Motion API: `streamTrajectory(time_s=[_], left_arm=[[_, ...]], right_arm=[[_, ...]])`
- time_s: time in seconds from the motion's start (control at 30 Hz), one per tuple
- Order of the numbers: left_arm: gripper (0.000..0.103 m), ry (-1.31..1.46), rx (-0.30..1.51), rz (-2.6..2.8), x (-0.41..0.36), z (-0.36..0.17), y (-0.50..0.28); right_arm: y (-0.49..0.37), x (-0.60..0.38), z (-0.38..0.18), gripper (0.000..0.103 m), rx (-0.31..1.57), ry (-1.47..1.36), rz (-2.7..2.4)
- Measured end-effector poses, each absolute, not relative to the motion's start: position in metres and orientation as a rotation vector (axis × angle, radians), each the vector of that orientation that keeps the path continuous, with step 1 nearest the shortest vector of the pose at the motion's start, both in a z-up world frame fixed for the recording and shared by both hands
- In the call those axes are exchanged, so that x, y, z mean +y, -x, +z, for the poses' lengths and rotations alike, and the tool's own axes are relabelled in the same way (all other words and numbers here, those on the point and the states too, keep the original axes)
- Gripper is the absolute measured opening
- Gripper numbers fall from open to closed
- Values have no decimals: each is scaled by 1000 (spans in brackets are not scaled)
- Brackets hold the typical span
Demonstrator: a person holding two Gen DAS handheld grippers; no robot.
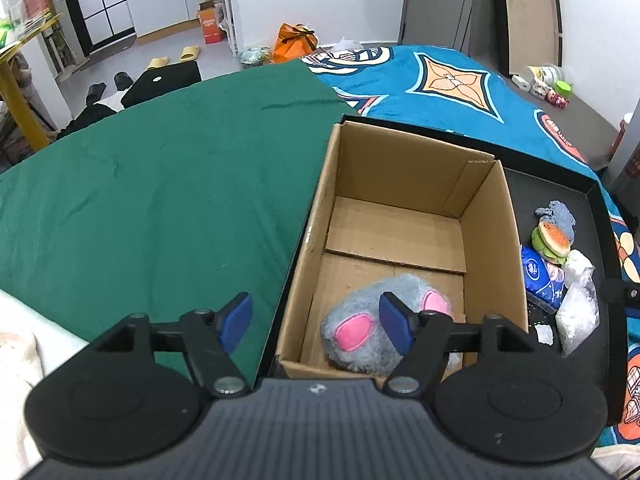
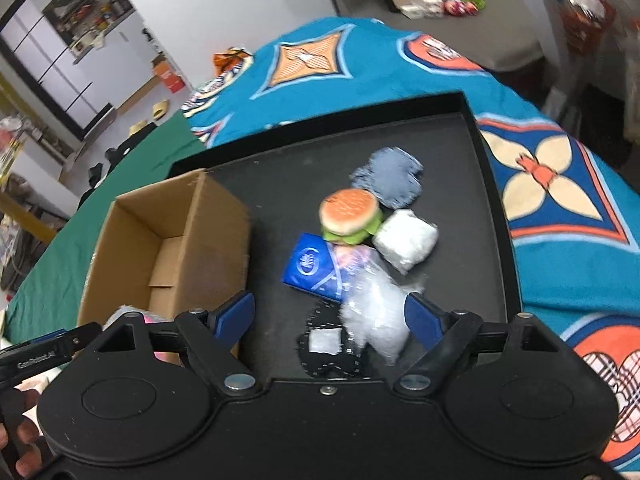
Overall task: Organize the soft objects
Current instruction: 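Grasp the bubble-wrap bag with the right tool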
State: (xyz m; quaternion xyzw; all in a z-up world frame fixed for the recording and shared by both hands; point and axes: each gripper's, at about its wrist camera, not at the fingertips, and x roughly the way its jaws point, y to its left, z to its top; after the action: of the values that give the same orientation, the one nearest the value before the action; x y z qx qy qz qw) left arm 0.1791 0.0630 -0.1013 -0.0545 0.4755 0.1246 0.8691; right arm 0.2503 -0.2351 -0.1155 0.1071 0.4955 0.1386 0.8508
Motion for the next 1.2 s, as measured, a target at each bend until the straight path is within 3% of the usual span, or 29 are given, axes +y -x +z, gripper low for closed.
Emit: streamTrajectory(time_s=[0.63, 0.67, 0.73, 0.8, 0.93, 1.2], left_arm=[[77, 42, 1040, 274, 44, -111, -211], [77, 45, 1042, 269, 44, -112, -212], [77, 46, 1044, 262, 43, -112, -212], [77, 46, 1046, 257, 42, -112, -212], [77, 35, 1049, 246, 37, -111, -209], [77, 2, 1047, 251, 34, -108, -202]], right_arm=[[-281, -266, -168, 81, 1159, -371, 192], [-282, -264, -170, 79, 1165, -367, 193], [-283, -260, -175, 59, 1177, -356, 204], [-284, -258, -179, 47, 1192, -350, 215], [-283, -260, -183, 38, 1207, -359, 220], [-274, -265, -168, 34, 1147, -351, 199]])
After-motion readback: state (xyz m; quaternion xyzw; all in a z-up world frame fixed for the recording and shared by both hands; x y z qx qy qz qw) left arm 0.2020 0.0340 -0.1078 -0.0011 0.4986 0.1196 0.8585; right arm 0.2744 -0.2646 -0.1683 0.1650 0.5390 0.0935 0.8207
